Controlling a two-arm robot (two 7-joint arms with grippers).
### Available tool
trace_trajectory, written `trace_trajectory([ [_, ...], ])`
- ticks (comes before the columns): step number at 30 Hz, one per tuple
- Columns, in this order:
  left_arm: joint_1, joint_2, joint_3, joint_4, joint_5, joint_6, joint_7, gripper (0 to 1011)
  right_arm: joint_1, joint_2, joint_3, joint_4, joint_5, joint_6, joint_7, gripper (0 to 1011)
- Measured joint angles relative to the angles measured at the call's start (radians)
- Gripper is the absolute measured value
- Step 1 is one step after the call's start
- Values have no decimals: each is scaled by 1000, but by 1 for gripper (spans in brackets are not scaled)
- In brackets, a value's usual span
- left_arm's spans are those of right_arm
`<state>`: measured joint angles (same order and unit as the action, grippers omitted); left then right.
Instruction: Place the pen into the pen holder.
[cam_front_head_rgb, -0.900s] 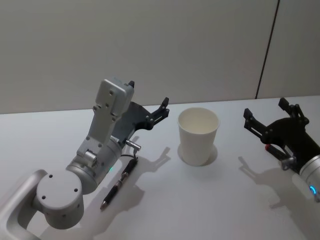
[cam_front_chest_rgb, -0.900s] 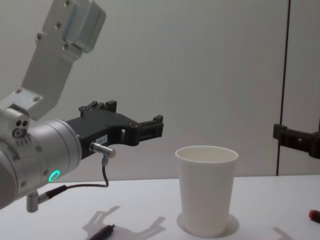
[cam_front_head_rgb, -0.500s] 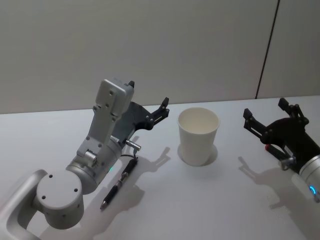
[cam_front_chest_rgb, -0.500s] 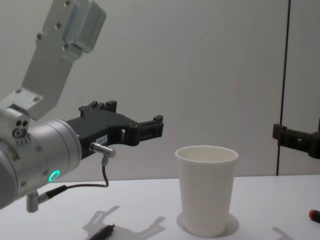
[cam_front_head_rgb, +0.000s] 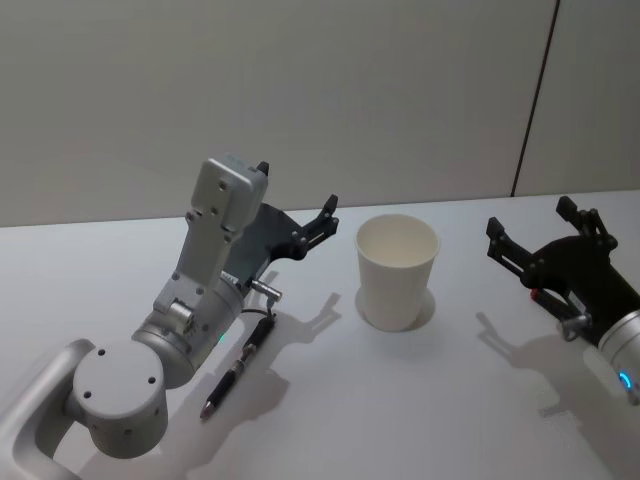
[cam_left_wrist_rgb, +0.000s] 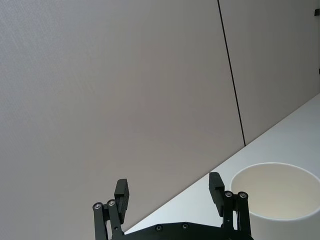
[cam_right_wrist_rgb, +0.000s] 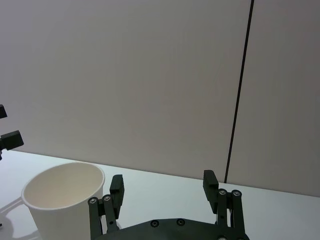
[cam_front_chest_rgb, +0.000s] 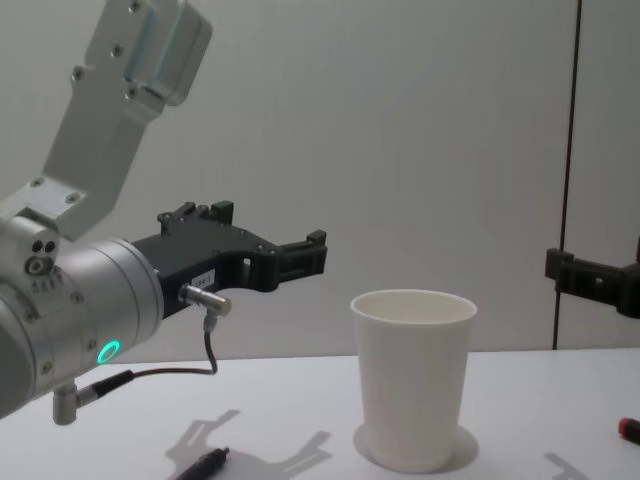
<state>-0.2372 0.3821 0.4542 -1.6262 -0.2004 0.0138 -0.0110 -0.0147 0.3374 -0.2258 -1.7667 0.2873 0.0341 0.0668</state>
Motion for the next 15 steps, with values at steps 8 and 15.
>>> trace_trajectory([
  [8,0,0,0,0,0,0,0,1001,0,0,0,0,0,0,0,1001],
  [15,0,0,0,0,0,0,0,1001,0,0,0,0,0,0,0,1001],
])
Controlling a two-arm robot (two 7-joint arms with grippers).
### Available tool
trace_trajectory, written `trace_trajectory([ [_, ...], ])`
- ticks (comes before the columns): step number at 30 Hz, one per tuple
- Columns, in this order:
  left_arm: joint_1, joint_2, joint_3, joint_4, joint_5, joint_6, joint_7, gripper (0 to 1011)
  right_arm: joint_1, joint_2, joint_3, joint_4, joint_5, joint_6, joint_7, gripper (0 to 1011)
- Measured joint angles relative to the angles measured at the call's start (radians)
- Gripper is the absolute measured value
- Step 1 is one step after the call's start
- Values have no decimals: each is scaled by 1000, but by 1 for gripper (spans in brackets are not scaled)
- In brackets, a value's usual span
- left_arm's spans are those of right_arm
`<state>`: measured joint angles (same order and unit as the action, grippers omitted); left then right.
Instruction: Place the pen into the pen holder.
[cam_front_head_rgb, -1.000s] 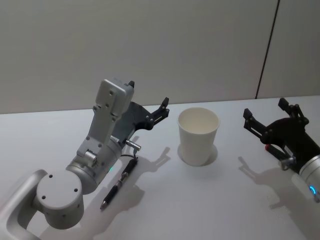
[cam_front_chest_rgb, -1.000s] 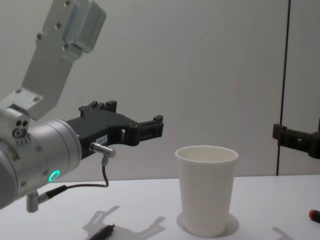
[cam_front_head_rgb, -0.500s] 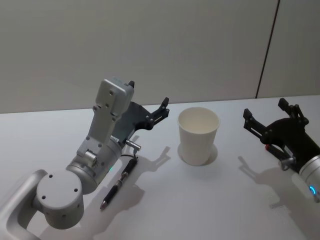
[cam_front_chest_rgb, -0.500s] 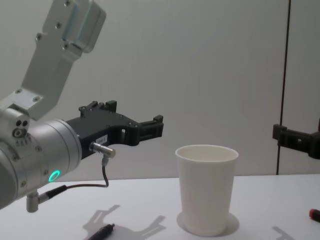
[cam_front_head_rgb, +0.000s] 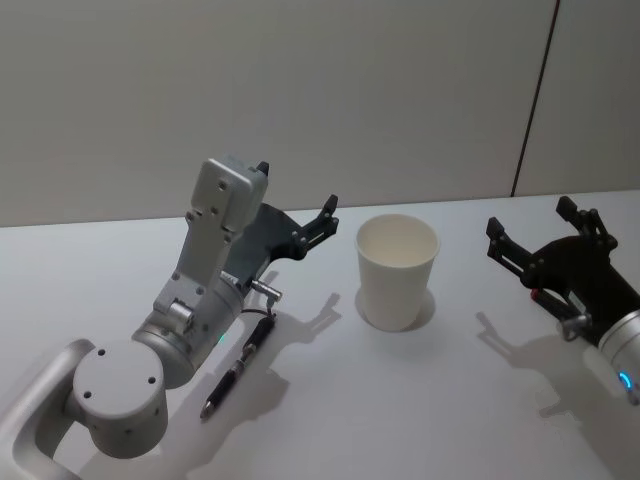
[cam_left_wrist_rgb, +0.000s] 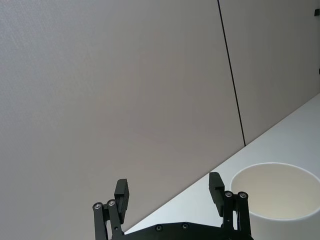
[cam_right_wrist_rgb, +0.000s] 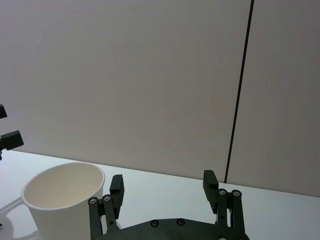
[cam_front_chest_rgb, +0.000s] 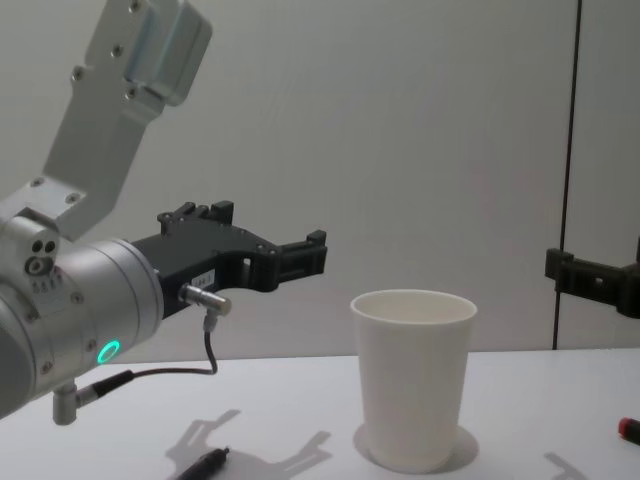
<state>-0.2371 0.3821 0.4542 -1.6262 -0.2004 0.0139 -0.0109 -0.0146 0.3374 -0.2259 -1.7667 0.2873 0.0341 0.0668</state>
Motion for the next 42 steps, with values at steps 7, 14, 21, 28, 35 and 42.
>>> trace_trajectory([
  [7,0,0,0,0,0,0,0,1001,0,0,0,0,0,0,0,1001],
  [14,0,0,0,0,0,0,0,1001,0,0,0,0,0,0,0,1001],
  [21,0,0,0,0,0,0,0,1001,8,-1,1,4,-5,9,11,1001],
  [28,0,0,0,0,0,0,0,1001,37,2,7,30,-17,45,54,1001],
  [35,0,0,0,0,0,0,0,1001,63,21,24,51,-16,109,112,1001],
  [42,0,0,0,0,0,0,0,1001,73,44,40,48,-2,189,149,1001],
])
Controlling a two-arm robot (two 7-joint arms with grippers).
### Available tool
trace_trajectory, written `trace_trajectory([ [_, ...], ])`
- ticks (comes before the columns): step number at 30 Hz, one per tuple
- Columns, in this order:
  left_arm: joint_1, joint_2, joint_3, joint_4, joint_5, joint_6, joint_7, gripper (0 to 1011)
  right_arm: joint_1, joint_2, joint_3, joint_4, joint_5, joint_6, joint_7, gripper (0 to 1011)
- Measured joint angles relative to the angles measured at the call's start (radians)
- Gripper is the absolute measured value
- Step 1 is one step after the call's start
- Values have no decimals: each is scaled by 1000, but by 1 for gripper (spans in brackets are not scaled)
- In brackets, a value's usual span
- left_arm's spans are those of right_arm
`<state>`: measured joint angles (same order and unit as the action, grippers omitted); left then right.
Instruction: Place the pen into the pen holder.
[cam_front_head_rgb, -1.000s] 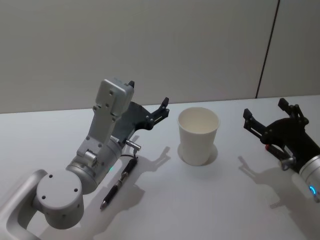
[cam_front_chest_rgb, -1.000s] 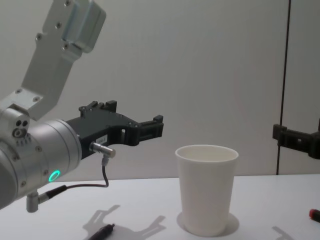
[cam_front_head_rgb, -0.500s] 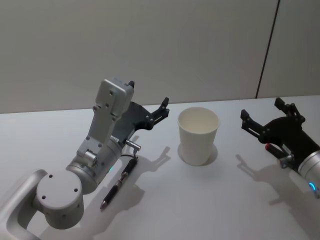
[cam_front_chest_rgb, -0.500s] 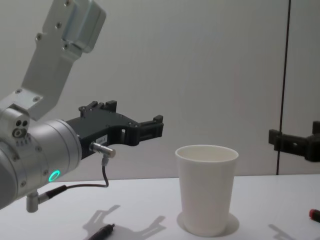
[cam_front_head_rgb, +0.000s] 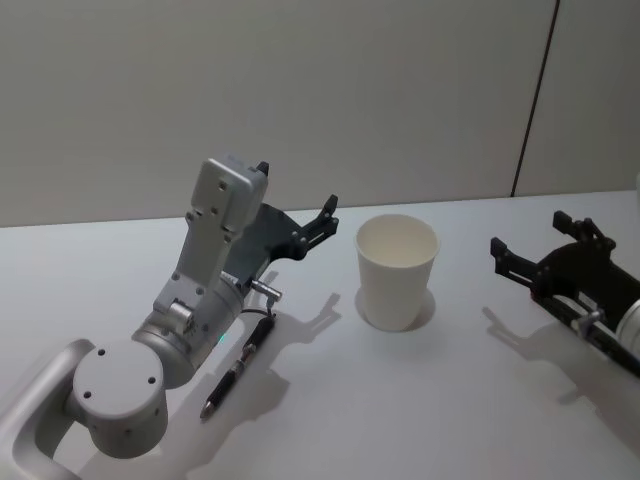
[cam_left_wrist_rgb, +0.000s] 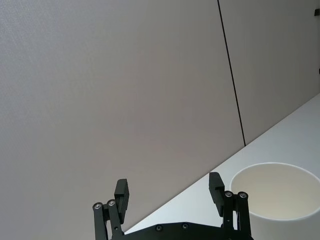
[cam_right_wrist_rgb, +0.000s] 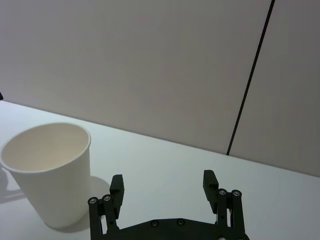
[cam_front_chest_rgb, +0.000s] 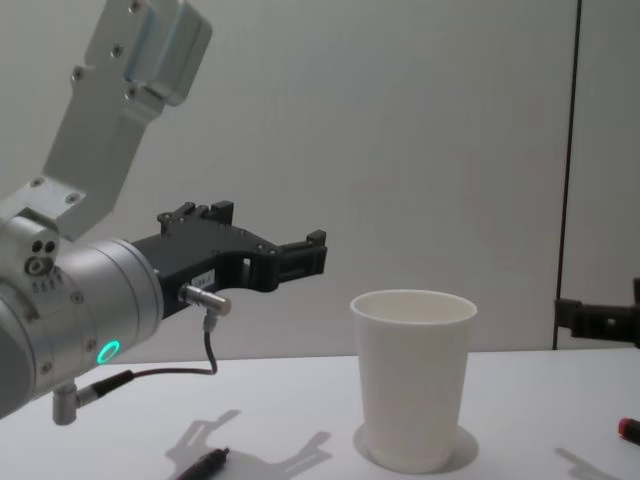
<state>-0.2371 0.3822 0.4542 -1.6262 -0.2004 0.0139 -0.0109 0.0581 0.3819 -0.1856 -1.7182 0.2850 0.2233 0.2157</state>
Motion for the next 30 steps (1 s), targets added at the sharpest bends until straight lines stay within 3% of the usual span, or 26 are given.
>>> trace_trajectory([
  [6,0,0,0,0,0,0,0,1001,8,29,19,-24,19,111,33,1001],
  [8,0,0,0,0,0,0,0,1001,15,48,29,-41,24,173,50,1001],
  [15,0,0,0,0,0,0,0,1001,31,91,51,-68,24,286,90,1001],
  [30,0,0,0,0,0,0,0,1001,57,117,75,-40,32,384,88,1001],
])
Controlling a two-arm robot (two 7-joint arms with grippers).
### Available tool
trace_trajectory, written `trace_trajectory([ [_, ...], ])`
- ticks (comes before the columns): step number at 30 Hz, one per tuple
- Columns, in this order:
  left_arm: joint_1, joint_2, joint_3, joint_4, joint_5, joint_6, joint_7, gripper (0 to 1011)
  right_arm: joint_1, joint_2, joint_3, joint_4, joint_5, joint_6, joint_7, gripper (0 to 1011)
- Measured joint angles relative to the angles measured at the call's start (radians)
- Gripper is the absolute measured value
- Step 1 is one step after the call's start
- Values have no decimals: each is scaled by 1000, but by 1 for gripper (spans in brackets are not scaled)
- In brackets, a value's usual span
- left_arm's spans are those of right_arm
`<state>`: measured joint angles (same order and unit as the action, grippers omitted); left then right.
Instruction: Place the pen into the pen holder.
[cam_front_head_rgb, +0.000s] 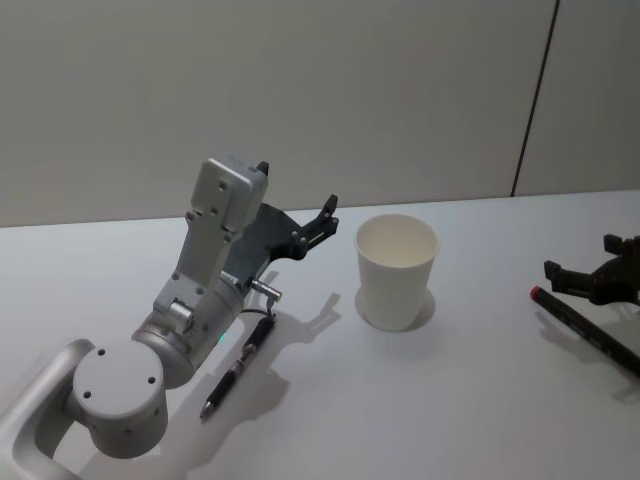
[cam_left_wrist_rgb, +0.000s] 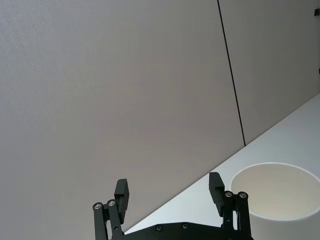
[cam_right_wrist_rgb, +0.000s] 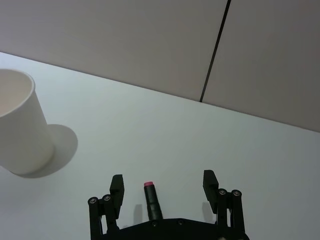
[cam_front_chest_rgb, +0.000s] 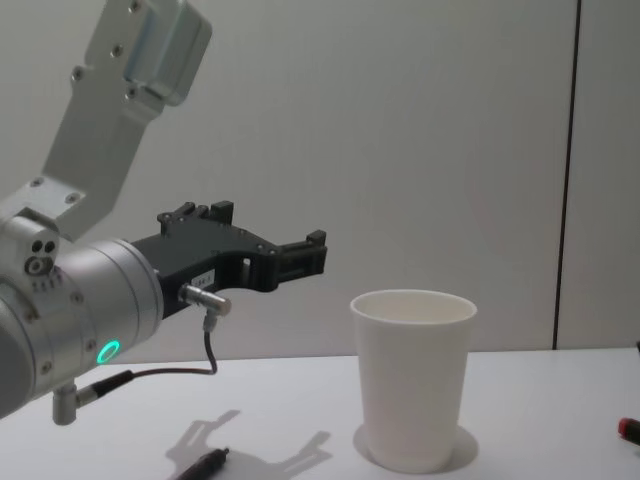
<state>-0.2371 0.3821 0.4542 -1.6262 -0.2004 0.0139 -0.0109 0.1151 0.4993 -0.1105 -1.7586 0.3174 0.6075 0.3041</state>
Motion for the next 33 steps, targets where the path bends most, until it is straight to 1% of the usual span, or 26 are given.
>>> trace_trajectory([
  [4,0,0,0,0,0,0,0,1001,1,-4,-1,12,4,9,-3,1001],
  [20,0,0,0,0,0,0,0,1001,-4,-34,-26,57,17,20,-8,1001],
  [33,0,0,0,0,0,0,0,1001,-5,-48,-44,86,-4,8,-8,1001],
])
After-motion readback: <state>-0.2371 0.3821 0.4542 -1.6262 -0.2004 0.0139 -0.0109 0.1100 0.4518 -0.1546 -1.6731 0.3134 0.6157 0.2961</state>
